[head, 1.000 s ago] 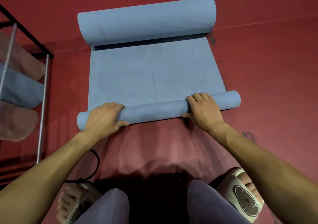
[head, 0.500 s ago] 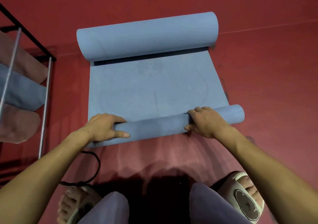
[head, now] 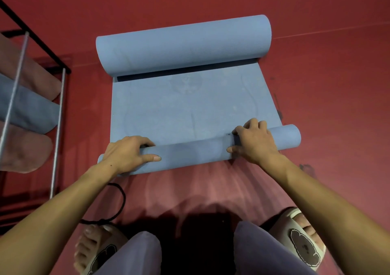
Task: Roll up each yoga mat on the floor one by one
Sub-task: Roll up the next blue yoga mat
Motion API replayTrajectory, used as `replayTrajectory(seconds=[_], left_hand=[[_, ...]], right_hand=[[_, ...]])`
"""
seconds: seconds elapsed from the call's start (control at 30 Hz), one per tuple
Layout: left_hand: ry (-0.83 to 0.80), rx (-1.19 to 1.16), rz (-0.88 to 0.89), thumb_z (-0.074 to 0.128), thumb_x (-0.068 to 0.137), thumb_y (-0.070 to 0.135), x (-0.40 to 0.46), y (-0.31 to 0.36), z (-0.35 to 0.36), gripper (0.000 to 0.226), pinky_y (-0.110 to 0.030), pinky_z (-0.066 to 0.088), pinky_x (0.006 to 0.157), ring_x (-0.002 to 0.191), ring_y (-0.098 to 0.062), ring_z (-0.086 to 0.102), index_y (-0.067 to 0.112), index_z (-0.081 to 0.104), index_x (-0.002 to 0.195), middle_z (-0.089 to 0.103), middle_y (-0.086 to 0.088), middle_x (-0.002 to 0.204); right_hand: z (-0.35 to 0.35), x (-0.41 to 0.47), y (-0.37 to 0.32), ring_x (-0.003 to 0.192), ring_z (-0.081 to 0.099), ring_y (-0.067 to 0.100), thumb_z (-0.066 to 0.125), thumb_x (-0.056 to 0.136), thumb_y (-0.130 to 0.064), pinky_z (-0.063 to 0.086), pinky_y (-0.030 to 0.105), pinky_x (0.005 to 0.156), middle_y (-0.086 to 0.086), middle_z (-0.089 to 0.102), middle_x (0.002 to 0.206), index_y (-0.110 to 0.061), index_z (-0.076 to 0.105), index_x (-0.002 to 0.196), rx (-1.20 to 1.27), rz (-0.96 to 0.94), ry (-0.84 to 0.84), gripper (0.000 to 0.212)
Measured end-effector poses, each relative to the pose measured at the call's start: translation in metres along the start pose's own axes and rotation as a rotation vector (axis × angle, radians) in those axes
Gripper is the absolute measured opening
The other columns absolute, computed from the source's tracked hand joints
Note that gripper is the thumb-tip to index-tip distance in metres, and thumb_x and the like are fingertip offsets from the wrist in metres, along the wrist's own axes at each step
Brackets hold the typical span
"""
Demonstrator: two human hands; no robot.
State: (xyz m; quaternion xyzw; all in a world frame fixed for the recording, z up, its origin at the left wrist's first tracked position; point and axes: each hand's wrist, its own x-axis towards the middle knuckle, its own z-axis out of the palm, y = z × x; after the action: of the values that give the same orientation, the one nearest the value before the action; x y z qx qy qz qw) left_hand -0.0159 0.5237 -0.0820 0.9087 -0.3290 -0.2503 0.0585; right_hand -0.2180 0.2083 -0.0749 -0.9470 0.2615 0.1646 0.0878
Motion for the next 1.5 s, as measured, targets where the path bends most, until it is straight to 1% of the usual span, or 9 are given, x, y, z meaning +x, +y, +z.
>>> replayTrajectory(seconds=[0.13, 0.27, 0.37, 0.57, 0.77, 0.93, 1.07, 1.2, 1.5], left_hand=[[0.175, -0.001, 0.082, 0.070, 0.087, 0.067, -0.002, 0.005, 0.003, 0.038, -0.034, 0.043, 0.076, 0.110, -0.009, 0.058, 0.044, 0.066, 0.118, 0.063, 0.023, 0.114], [0.316, 0.074, 0.150, 0.066, 0.098, 0.041, -0.003, 0.018, 0.011, 0.010, -0.037, 0.050, 0.068, 0.098, -0.017, 0.062, 0.039, 0.068, 0.108, 0.063, 0.017, 0.108], [0.372, 0.088, 0.145, 0.059, 0.100, 0.043, -0.007, 0.020, 0.012, 0.016, -0.036, 0.052, 0.065, 0.094, -0.018, 0.065, 0.037, 0.073, 0.105, 0.069, 0.017, 0.107], [0.274, 0.085, 0.094, 0.043, 0.081, 0.060, -0.014, 0.029, 0.011, 0.053, -0.038, 0.051, 0.077, 0.106, -0.017, 0.060, 0.035, 0.070, 0.120, 0.064, 0.019, 0.119], [0.268, 0.178, 0.118, 0.060, 0.074, 0.069, -0.009, 0.031, 0.014, 0.061, -0.039, 0.048, 0.081, 0.105, -0.020, 0.059, 0.032, 0.065, 0.122, 0.062, 0.011, 0.119], [0.286, 0.369, 0.203, 0.087, 0.073, 0.051, -0.012, 0.016, 0.038, 0.087, -0.048, 0.047, 0.096, 0.113, -0.030, 0.055, 0.019, 0.051, 0.145, 0.052, -0.004, 0.134], [0.319, 0.329, 0.187, 0.093, 0.070, 0.041, -0.006, 0.017, 0.035, 0.085, -0.047, 0.050, 0.094, 0.105, -0.029, 0.059, 0.021, 0.054, 0.144, 0.058, -0.002, 0.127], [0.262, 0.124, 0.153, 0.095, 0.069, 0.037, -0.002, 0.014, 0.024, 0.085, -0.045, 0.056, 0.089, 0.109, -0.029, 0.064, 0.024, 0.056, 0.144, 0.066, 0.002, 0.125], [0.103, 0.032, 0.123, 0.087, 0.074, 0.054, 0.013, 0.001, 0.000, 0.070, -0.033, 0.050, 0.087, 0.114, -0.015, 0.065, 0.040, 0.059, 0.137, 0.070, 0.018, 0.124]], right_hand=[[0.001, 0.000, -0.001, 0.117, 0.048, 0.030, 0.069, 0.090, -0.062, 0.046, 0.043, 0.098, 0.007, 0.055, 0.126, -0.023, 0.054, 0.134, 0.051, 0.003, 0.096, 0.060], [0.007, -0.006, -0.002, 0.106, 0.055, 0.027, 0.040, 0.091, -0.066, 0.044, 0.043, 0.102, 0.002, 0.063, 0.118, -0.024, 0.066, 0.122, 0.084, -0.041, 0.201, 0.059], [0.006, -0.002, -0.002, 0.111, 0.056, 0.027, 0.039, 0.088, -0.071, 0.040, 0.044, 0.110, 0.000, 0.065, 0.120, -0.026, 0.070, 0.123, 0.129, -0.033, 0.198, 0.065], [0.005, -0.004, -0.003, 0.137, 0.039, 0.037, 0.036, 0.081, -0.085, 0.029, 0.054, 0.119, 0.011, 0.051, 0.145, -0.036, 0.067, 0.130, 0.041, -0.006, 0.170, 0.076], [0.008, -0.004, -0.005, 0.109, 0.047, 0.036, 0.041, 0.071, -0.087, 0.040, 0.054, 0.102, 0.015, 0.051, 0.120, -0.028, 0.064, 0.135, -0.100, -0.043, 0.221, 0.090], [0.007, 0.000, 0.001, 0.103, 0.053, 0.034, 0.067, 0.066, -0.078, 0.046, 0.052, 0.098, 0.012, 0.055, 0.115, -0.018, 0.049, 0.145, -0.202, -0.089, 0.219, 0.102], [0.011, 0.005, 0.004, 0.100, 0.057, 0.033, 0.076, 0.070, -0.074, 0.047, 0.049, 0.096, 0.009, 0.059, 0.109, -0.013, 0.057, 0.119, -0.194, -0.125, 0.272, 0.080], [0.019, 0.007, 0.009, 0.124, 0.052, 0.034, 0.080, 0.074, -0.062, 0.038, 0.053, 0.113, 0.010, 0.059, 0.128, -0.015, 0.058, 0.127, -0.119, -0.149, 0.290, 0.074], [0.003, 0.017, 0.023, 0.115, 0.057, 0.031, 0.060, 0.082, -0.078, 0.042, 0.050, 0.106, 0.005, 0.066, 0.124, -0.021, 0.060, 0.136, -0.158, -0.228, 0.185, 0.078]])
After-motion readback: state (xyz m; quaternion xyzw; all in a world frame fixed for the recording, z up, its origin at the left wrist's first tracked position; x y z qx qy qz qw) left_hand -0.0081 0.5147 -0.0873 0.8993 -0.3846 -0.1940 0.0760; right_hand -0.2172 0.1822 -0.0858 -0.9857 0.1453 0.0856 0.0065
